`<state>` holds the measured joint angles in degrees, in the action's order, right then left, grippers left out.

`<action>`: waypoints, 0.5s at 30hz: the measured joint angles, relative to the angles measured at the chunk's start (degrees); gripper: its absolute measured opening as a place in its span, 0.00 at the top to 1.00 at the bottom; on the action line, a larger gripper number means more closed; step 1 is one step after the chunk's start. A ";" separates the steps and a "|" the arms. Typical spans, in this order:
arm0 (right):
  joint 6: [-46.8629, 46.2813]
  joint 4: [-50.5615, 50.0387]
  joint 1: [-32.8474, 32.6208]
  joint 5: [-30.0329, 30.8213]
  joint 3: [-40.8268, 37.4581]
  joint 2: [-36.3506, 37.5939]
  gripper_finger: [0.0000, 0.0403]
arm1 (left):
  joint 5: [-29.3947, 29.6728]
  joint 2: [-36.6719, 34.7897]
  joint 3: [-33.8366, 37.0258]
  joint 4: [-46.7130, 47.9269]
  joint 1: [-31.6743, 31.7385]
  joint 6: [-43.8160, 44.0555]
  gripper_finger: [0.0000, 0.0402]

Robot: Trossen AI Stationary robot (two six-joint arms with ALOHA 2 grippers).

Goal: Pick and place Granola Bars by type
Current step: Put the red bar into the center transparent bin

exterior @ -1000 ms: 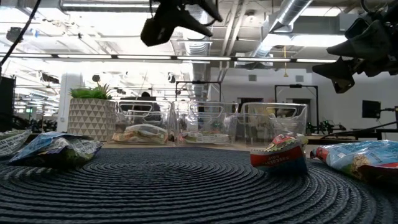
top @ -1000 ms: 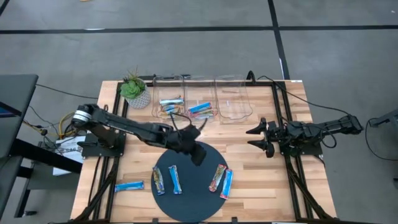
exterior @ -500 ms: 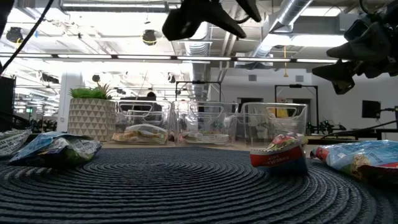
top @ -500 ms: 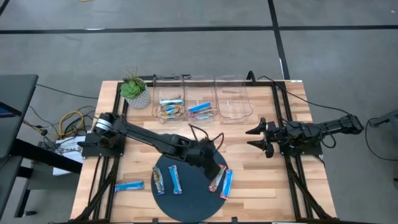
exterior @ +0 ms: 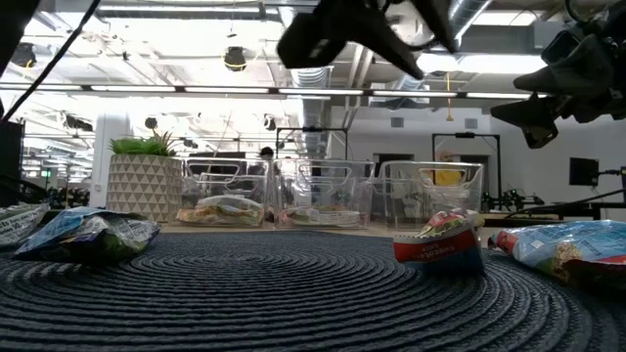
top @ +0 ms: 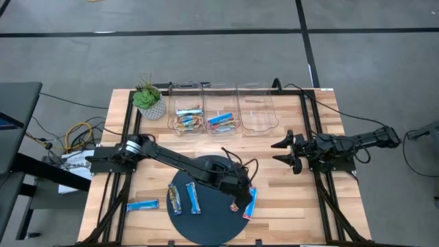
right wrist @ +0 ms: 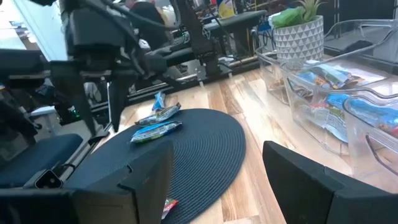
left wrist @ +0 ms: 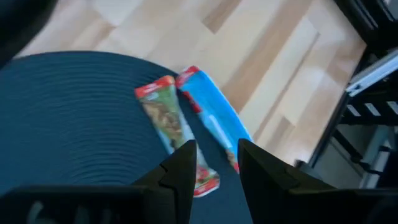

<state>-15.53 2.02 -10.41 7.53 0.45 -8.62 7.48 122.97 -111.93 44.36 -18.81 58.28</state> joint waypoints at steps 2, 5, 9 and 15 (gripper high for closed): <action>0.01 0.00 0.01 0.00 0.01 0.01 0.40 | -1.24 1.16 -1.04 -0.16 -0.11 -0.10 0.72; 0.00 0.02 -0.01 0.00 0.02 0.00 0.40 | -2.40 2.99 -2.08 0.00 -0.51 -0.74 0.70; 0.02 0.00 0.00 0.00 0.00 0.00 0.40 | -3.64 4.31 -2.18 -0.54 -1.05 -0.65 0.64; 0.02 0.05 -0.01 0.00 0.00 -0.02 0.40 | -7.43 5.87 -2.06 1.03 -0.74 0.69 0.50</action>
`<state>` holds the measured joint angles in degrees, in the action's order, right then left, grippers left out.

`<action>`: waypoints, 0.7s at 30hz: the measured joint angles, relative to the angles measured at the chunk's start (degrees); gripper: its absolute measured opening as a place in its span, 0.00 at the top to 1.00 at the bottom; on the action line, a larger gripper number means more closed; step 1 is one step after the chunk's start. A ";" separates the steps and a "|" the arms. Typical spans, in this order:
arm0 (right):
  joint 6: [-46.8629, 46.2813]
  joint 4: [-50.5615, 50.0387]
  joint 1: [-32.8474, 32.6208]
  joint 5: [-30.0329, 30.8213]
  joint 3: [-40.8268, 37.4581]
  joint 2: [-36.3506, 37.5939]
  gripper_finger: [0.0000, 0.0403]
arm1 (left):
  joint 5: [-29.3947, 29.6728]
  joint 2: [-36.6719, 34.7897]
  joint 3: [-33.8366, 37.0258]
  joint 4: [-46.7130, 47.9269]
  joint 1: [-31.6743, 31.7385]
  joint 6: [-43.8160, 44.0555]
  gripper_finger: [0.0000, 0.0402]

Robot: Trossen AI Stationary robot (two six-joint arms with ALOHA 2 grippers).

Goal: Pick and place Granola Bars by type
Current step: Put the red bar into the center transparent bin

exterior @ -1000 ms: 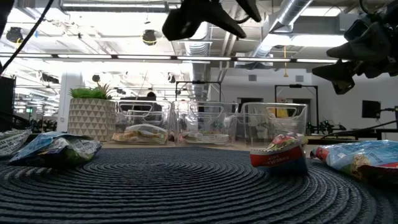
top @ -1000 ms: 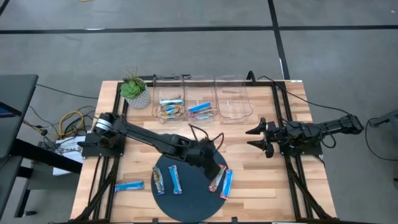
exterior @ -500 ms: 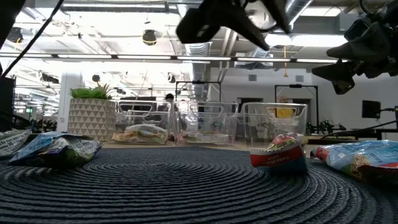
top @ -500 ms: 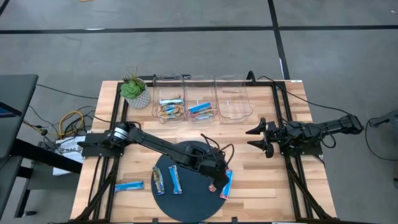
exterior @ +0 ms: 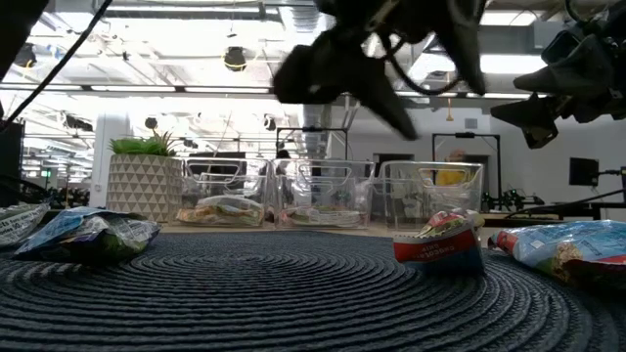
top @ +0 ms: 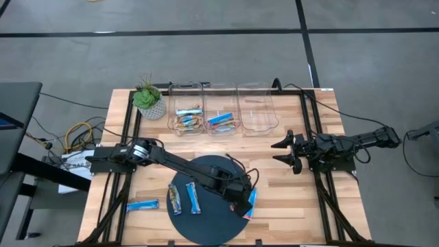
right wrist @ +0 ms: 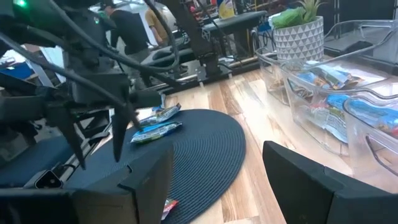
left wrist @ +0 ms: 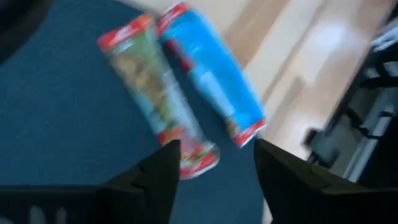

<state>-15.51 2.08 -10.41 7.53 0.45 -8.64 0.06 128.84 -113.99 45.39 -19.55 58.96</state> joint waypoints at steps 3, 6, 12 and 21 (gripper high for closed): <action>0.00 -0.06 0.00 -0.02 0.02 0.07 0.40 | -0.55 1.39 -0.14 -0.56 0.45 1.31 0.44; 0.00 -0.10 0.01 -0.02 0.01 0.06 0.40 | -1.51 3.02 0.07 -0.66 0.80 1.82 0.40; 0.00 0.02 0.00 0.00 0.02 0.04 0.40 | -1.96 5.67 0.01 -2.62 1.06 1.81 0.38; -0.02 -0.05 0.00 -0.02 0.00 0.02 0.40 | -0.88 7.27 -0.04 -3.82 1.55 1.79 0.38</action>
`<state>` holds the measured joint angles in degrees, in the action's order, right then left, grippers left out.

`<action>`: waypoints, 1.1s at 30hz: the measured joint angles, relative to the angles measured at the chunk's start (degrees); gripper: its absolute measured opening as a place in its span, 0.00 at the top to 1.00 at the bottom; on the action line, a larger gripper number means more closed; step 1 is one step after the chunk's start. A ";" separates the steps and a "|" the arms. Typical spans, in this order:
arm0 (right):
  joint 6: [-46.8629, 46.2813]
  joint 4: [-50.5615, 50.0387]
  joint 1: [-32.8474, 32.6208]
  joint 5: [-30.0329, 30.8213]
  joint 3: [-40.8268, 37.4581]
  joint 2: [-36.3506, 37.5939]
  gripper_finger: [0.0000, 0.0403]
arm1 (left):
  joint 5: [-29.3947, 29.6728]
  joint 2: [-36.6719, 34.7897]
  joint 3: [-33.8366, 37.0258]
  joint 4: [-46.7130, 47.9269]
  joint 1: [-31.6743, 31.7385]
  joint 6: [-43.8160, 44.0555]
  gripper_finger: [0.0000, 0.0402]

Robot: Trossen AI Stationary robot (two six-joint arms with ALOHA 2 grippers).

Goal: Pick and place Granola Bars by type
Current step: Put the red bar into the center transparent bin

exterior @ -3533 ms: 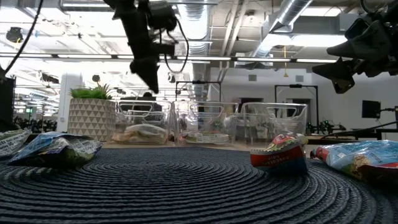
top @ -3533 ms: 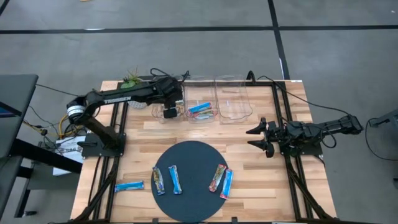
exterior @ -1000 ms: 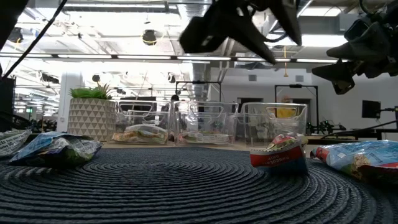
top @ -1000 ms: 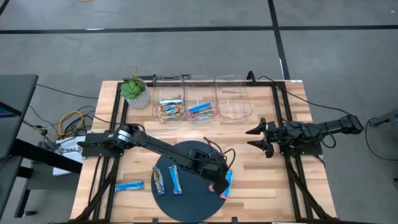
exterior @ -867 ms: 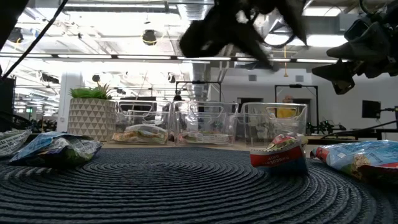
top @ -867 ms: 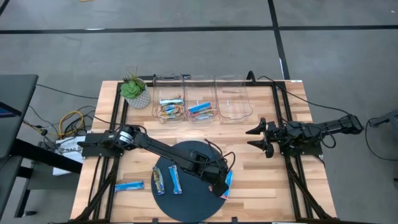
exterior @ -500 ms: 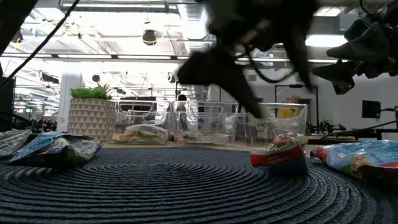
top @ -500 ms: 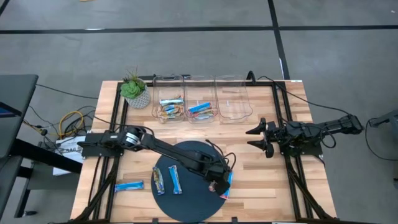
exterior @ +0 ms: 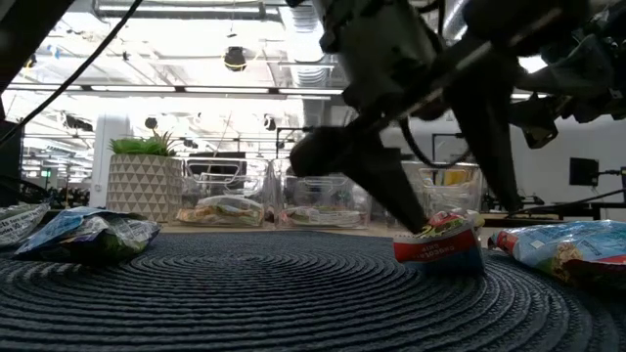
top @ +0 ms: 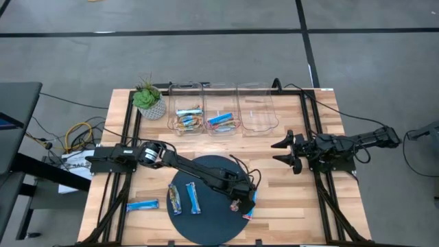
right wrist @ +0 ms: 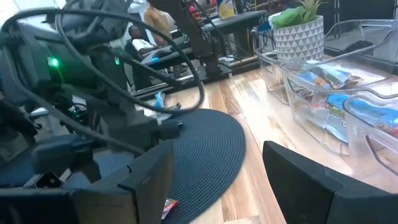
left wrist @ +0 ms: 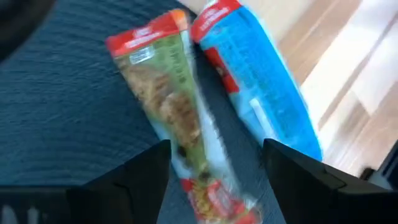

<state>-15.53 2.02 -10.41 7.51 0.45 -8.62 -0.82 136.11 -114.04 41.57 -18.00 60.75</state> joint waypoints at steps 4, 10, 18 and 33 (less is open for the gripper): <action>0.00 0.00 0.00 0.01 0.00 0.02 0.40 | -0.24 0.57 -0.04 0.20 -0.04 -0.11 0.38; 0.02 0.02 0.00 0.02 0.02 0.02 0.40 | -0.22 1.51 -0.07 0.14 -0.04 -0.52 0.40; 0.02 0.04 0.00 0.02 0.00 0.00 0.40 | 0.24 1.73 -0.04 0.60 -0.07 -1.30 0.52; 0.01 0.04 0.01 0.02 0.01 0.00 0.40 | 0.15 1.84 0.04 0.56 0.07 -3.05 0.84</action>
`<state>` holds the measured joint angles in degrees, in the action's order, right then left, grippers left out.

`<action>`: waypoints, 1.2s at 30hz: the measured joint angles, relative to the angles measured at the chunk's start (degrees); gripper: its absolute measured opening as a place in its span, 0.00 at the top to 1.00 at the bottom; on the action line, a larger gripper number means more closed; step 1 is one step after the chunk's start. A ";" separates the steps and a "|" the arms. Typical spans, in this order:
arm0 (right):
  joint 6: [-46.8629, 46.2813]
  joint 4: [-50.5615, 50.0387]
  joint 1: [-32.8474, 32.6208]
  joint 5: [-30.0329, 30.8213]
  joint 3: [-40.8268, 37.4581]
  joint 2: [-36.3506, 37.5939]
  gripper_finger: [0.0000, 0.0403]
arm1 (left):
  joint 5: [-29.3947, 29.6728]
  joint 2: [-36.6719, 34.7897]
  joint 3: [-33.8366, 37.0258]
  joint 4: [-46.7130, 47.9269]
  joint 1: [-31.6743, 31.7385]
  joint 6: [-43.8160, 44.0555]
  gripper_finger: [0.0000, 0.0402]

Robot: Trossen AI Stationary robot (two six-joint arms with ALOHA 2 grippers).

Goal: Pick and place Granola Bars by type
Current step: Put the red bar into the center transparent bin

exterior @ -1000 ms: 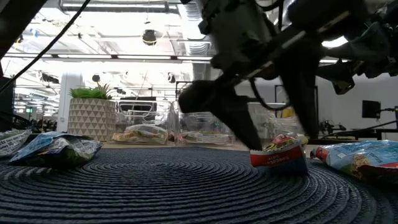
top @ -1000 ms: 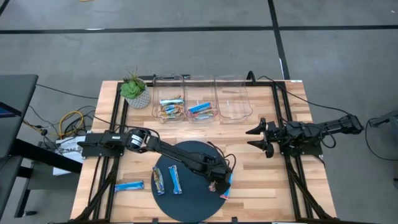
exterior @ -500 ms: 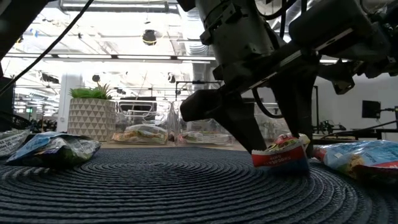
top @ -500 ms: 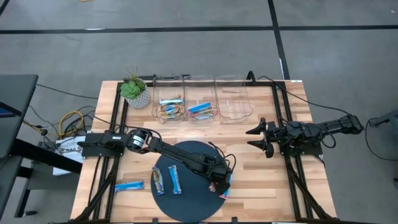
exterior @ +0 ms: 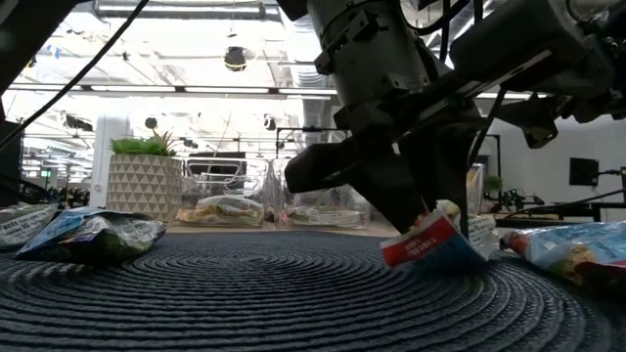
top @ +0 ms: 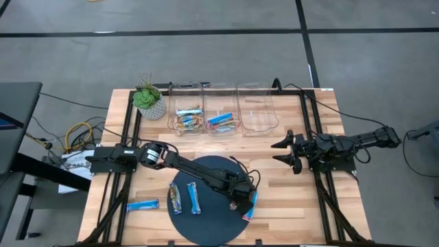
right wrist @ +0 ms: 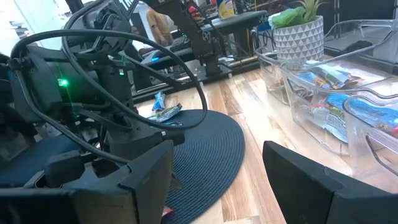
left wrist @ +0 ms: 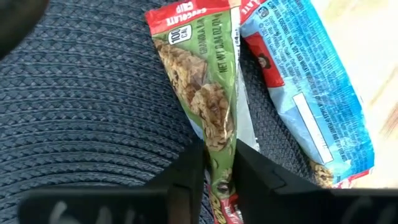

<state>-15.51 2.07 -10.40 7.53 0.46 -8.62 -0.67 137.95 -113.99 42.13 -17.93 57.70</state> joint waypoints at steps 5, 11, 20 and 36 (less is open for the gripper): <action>0.00 0.02 -0.01 0.00 0.01 0.00 0.40 | -0.20 0.00 0.00 -0.17 0.31 -1.68 0.91; 0.00 0.02 0.01 0.00 0.01 0.02 0.40 | -2.41 0.02 0.04 -3.24 0.87 -3.24 0.92; -0.01 0.04 -0.01 0.00 0.00 0.02 0.40 | -3.15 0.07 -3.94 -3.12 1.56 -5.88 0.91; -0.01 0.05 -0.01 0.00 -0.01 0.01 0.40 | 0.45 0.04 -17.26 10.02 5.16 -16.06 0.90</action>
<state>-15.52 2.12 -10.41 7.53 0.45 -8.61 -0.21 137.99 -131.26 52.15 -12.77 41.64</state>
